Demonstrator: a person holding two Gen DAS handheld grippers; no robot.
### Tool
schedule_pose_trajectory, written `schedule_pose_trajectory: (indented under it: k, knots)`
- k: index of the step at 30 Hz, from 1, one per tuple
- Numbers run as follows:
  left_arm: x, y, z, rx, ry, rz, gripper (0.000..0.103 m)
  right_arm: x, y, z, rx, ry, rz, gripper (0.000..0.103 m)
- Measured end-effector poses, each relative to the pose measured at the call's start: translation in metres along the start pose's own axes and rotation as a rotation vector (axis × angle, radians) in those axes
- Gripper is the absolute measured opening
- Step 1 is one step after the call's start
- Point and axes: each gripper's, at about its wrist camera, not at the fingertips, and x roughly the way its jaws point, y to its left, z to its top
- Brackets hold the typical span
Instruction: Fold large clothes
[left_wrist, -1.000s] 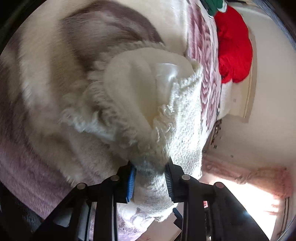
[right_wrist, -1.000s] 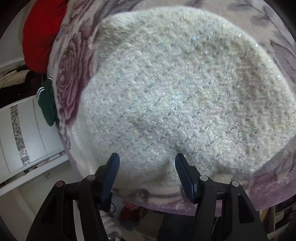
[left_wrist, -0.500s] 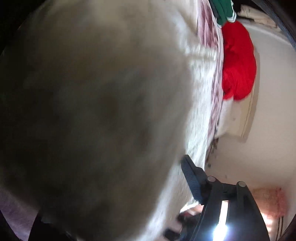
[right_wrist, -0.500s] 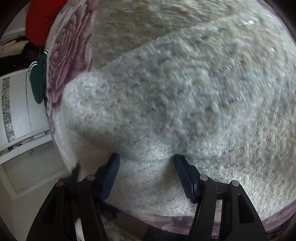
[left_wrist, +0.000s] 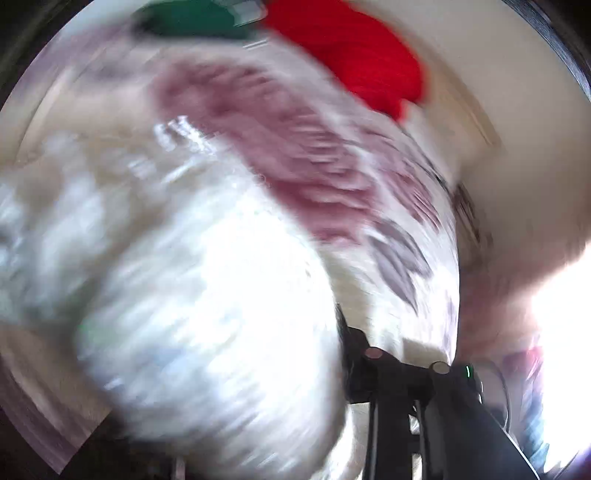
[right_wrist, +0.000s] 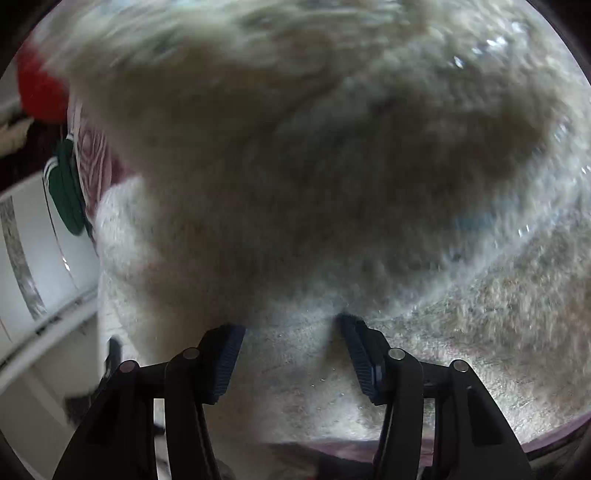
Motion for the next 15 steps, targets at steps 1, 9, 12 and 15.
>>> schedule_pose_trajectory:
  k: [1,9,12,15]
  knots:
    - [0.000,-0.015,0.001,0.059,0.002,0.000,0.020,0.000,0.000,0.002,-0.005,0.013,0.007,0.058]
    - [0.013,-0.163,-0.069,0.886,0.039,-0.011,0.020,-0.040,-0.068,-0.002,0.127,0.070,0.361,0.057]
    - [0.011,-0.191,-0.125,1.220,0.053,-0.052,0.020,-0.086,-0.127,-0.028,0.187,-0.021,0.416,0.059]
    - [0.011,-0.195,-0.196,1.497,0.123,-0.125,0.020,-0.125,-0.196,-0.057,0.277,-0.092,0.376,0.062]
